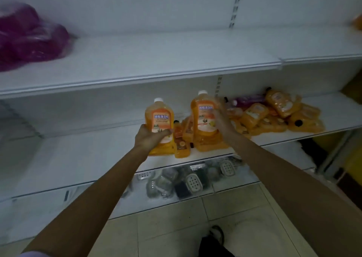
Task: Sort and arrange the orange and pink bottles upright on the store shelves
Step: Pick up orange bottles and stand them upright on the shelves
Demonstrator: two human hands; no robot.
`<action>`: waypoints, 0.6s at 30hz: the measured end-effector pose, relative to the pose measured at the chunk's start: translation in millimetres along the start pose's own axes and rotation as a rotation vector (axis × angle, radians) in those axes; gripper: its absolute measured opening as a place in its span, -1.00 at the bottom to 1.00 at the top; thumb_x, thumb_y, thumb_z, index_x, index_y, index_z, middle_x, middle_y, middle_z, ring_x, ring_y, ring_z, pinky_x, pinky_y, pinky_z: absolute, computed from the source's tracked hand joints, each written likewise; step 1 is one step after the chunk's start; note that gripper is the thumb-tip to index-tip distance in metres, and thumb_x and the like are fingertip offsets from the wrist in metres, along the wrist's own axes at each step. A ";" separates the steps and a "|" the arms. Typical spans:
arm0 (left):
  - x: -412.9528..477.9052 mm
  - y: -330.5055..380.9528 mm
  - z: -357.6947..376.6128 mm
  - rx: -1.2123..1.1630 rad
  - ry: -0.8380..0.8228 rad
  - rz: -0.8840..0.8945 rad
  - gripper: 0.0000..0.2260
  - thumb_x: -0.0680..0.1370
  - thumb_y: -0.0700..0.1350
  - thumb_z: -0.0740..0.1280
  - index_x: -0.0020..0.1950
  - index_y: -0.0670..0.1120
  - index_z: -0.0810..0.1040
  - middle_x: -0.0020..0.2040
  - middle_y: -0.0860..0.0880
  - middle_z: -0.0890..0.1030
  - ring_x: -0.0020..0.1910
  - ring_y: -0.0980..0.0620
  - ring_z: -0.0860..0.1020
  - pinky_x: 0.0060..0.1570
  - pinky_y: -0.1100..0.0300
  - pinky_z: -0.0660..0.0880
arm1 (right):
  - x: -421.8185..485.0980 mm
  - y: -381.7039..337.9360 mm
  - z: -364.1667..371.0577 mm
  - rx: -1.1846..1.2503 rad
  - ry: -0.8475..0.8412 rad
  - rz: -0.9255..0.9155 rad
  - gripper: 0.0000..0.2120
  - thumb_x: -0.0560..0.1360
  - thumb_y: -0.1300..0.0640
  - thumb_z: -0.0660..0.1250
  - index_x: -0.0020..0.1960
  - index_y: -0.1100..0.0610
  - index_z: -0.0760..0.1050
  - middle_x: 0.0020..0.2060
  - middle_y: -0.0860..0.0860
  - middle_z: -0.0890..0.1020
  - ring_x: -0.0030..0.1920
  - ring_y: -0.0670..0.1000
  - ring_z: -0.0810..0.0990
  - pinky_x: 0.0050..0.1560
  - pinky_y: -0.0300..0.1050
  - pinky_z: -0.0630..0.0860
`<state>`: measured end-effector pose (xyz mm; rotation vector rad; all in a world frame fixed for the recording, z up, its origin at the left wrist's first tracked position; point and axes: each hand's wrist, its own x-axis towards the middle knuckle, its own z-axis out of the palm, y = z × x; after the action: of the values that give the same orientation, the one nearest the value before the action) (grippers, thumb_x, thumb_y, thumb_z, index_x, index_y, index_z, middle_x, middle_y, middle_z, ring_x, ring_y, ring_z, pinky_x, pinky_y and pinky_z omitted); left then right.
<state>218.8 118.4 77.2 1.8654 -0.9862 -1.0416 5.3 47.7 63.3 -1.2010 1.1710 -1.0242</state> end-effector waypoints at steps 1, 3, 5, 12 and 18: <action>-5.8 8.3 10.6 0.012 -0.028 0.029 -0.39 0.35 0.07 0.50 0.29 -0.10 0.37 0.21 -0.10 0.53 0.17 -0.11 0.52 0.14 0.02 0.45 | -9.6 -10.1 -15.2 0.041 0.074 0.000 -0.62 0.57 0.17 0.14 0.38 0.05 0.27 0.11 0.06 0.52 0.00 0.03 0.59 -0.22 -0.19 0.57; -20.8 27.0 35.2 0.040 -0.101 0.081 -0.40 0.35 0.09 0.50 0.28 -0.08 0.39 0.19 -0.08 0.55 0.14 -0.09 0.53 0.08 0.07 0.46 | -26.8 -27.3 -49.2 0.169 0.145 0.012 -0.74 0.55 0.15 0.19 0.23 0.09 0.44 -0.05 0.05 0.60 -0.06 0.07 0.62 -0.13 -0.09 0.59; -36.2 43.8 63.5 0.060 -0.194 0.120 -0.44 0.35 0.09 0.49 0.27 -0.06 0.41 0.17 -0.07 0.56 0.12 -0.07 0.54 0.08 0.08 0.48 | -43.4 -36.2 -86.3 0.280 0.122 0.056 -0.72 0.55 0.01 0.25 0.20 0.10 0.51 -0.06 0.06 0.64 -0.05 0.07 0.63 -0.04 -0.01 0.58; -94.3 117.3 178.7 0.120 -0.433 0.307 -0.55 0.31 0.04 0.54 0.09 0.05 0.42 0.01 0.01 0.58 -0.02 0.03 0.54 0.00 0.12 0.51 | -97.8 -65.7 -223.0 0.285 0.369 0.019 -0.12 0.23 -0.16 0.51 0.43 0.01 0.20 0.19 0.12 0.53 0.08 0.14 0.61 -0.16 0.06 0.64; -147.3 201.7 294.6 -0.029 -0.572 0.347 -0.49 0.33 0.01 0.52 0.19 -0.02 0.40 -0.01 0.03 0.57 -0.06 0.07 0.55 -0.16 0.20 0.49 | -128.5 -95.5 -358.4 0.211 0.519 -0.032 -0.15 0.25 -0.25 0.50 0.39 0.01 0.24 0.20 0.14 0.53 0.04 0.14 0.62 -0.19 0.06 0.63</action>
<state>-149.9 93.9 189.6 1.3185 -1.5458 -1.3876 -364.7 115.9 175.3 -0.8095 1.3955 -1.4999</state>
